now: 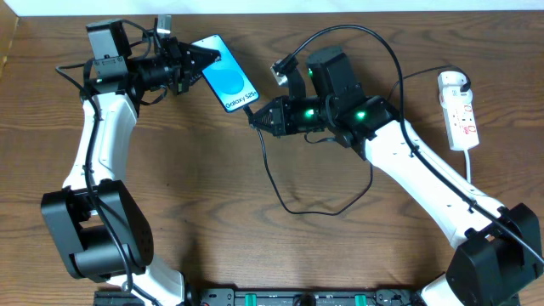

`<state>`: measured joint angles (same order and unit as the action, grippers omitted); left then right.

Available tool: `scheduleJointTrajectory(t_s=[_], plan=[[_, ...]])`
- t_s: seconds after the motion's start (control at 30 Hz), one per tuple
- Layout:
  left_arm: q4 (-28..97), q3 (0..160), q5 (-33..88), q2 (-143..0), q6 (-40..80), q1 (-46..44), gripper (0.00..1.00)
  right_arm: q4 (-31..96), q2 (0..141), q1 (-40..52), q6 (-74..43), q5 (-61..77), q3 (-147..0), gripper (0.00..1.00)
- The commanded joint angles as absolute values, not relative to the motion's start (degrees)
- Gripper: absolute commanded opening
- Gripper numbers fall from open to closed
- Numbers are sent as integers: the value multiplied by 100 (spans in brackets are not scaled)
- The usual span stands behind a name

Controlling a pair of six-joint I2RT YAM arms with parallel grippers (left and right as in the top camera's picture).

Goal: Plug charger to phone and switch on socket
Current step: 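Push the plug up into the phone's bottom port held by the left gripper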

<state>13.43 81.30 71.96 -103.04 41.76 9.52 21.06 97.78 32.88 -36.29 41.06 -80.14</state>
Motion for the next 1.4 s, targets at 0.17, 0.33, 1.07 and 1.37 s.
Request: scheduleJointTrajectory(t_s=[0.17, 0.33, 1.07, 1.37], plan=[[1400, 8165, 7653, -10154, 4226, 788, 7, 1673, 9671, 3271, -3745, 3632, -8086, 1], [1354, 8165, 8117, -10154, 4093, 788, 8, 1605, 9673, 3269, -3741, 3636, -8086, 1], [1365, 8165, 8637, -10154, 3795, 788, 7, 1363, 9677, 3269, -3726, 3629, -8086, 1], [1365, 8165, 8637, -10154, 3793, 788, 7, 1400, 9677, 3269, -3721, 3636, -8086, 1]])
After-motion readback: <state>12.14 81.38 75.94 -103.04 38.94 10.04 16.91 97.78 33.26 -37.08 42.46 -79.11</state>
